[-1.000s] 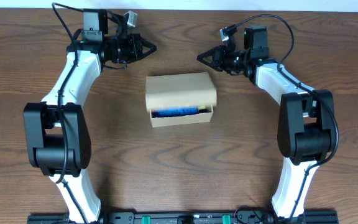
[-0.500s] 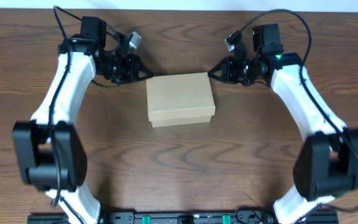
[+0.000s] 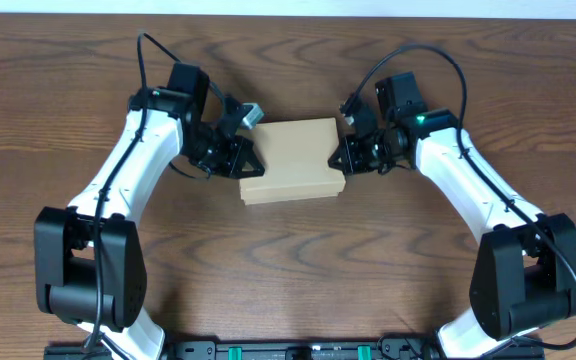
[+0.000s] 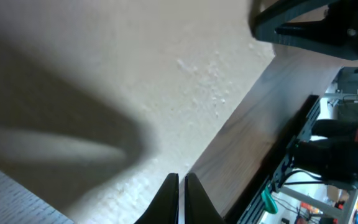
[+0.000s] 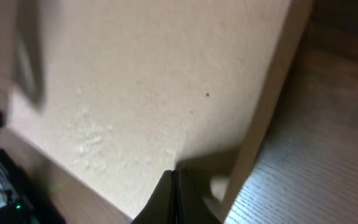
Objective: Pack container
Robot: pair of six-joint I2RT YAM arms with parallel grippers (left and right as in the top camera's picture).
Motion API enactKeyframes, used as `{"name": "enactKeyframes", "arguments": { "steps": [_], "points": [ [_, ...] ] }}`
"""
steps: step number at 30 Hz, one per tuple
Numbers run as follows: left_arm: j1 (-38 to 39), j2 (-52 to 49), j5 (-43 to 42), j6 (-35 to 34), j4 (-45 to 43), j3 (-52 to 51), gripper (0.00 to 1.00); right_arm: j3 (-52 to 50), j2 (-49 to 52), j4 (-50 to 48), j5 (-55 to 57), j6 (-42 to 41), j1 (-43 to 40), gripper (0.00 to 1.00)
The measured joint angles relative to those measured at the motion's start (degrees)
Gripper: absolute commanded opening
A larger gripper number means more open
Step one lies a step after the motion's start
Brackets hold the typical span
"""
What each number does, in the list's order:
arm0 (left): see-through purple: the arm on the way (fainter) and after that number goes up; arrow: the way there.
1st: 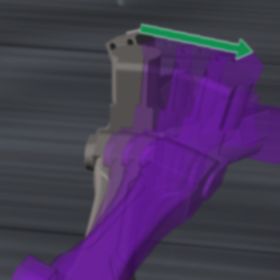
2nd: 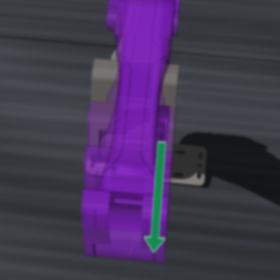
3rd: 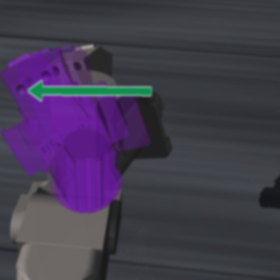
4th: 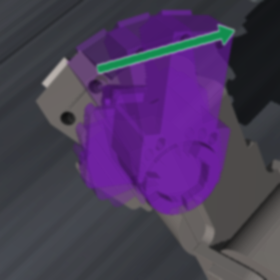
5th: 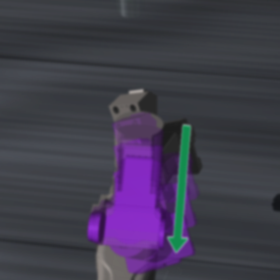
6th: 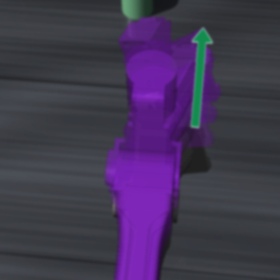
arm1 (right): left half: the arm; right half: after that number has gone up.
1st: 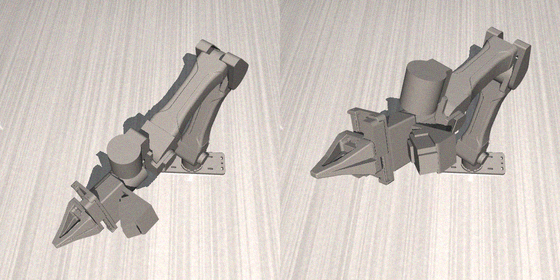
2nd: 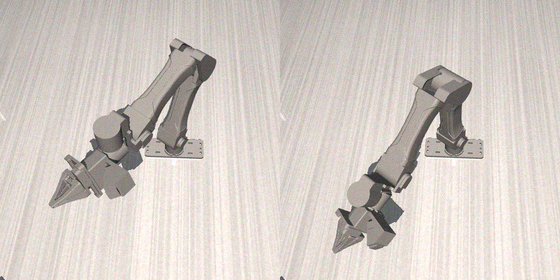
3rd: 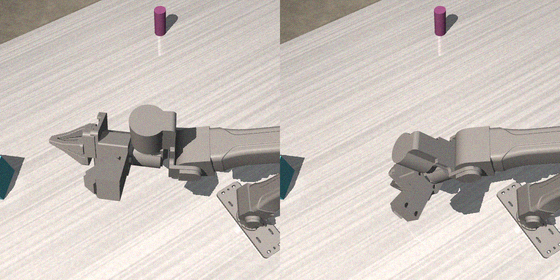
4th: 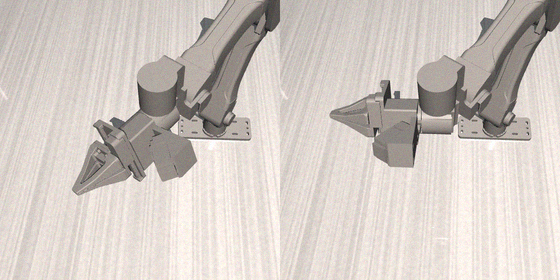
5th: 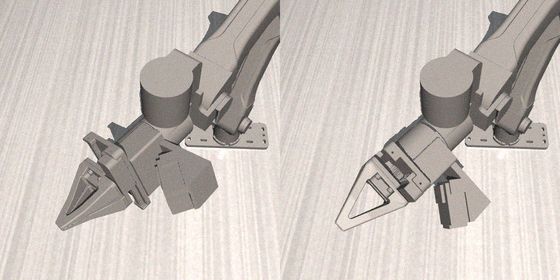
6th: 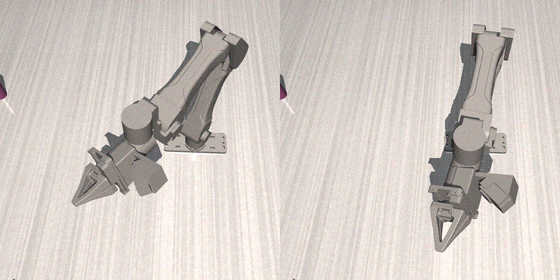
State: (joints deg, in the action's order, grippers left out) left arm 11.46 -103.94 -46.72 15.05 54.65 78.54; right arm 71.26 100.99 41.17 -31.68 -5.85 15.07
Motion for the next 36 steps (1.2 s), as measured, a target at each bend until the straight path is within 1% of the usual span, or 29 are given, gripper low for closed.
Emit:
{"name": "enactKeyframes", "arguments": {
  "steps": [6,12,16,20,23,28,31,36],
  "points": [
    [0.0,0.0,1.11,-0.5,-1.05,-1.79,0.06,-0.44,-0.28,-0.35,-0.55,0.02,0.0,0.01],
    [0.0,0.0,4.15,-2.05,0.76,-2.03,0.06,-1.64,-2.47,1.33,-0.68,0.0,0.02,0.01],
    [0.0,0.02,4.92,-3.13,1.66,-2.03,0.06,-2.47,-8.31,5.07,-0.15,-0.11,0.02,0.01],
    [0.0,2.25,5.62,-3.93,3.17,-2.23,0.06,-2.45,-18.78,10.71,1.79,-0.22,0.09,0.01],
    [0.02,8.28,6.29,-4.55,5.35,-2.36,0.06,-2.43,-27.85,16.28,4.57,-0.26,0.11,0.01],
    [1.9,22.86,9.33,-5.57,9.05,-2.38,0.06,-2.75,-42.88,23.89,9.51,-0.33,0.11,0.01],
    [5.77,32.52,13.14,-7.3,9.2,-4.11,0.06,-5.09,-52.68,26.88,12.7,-1.33,0.11,0.02],
    [13.92,49.2,18.18,-11.1,7.65,-12.79,0.06,-12.26,-69.75,30.95,15.67,-4.22,0.11,0.02]
  ]
}}
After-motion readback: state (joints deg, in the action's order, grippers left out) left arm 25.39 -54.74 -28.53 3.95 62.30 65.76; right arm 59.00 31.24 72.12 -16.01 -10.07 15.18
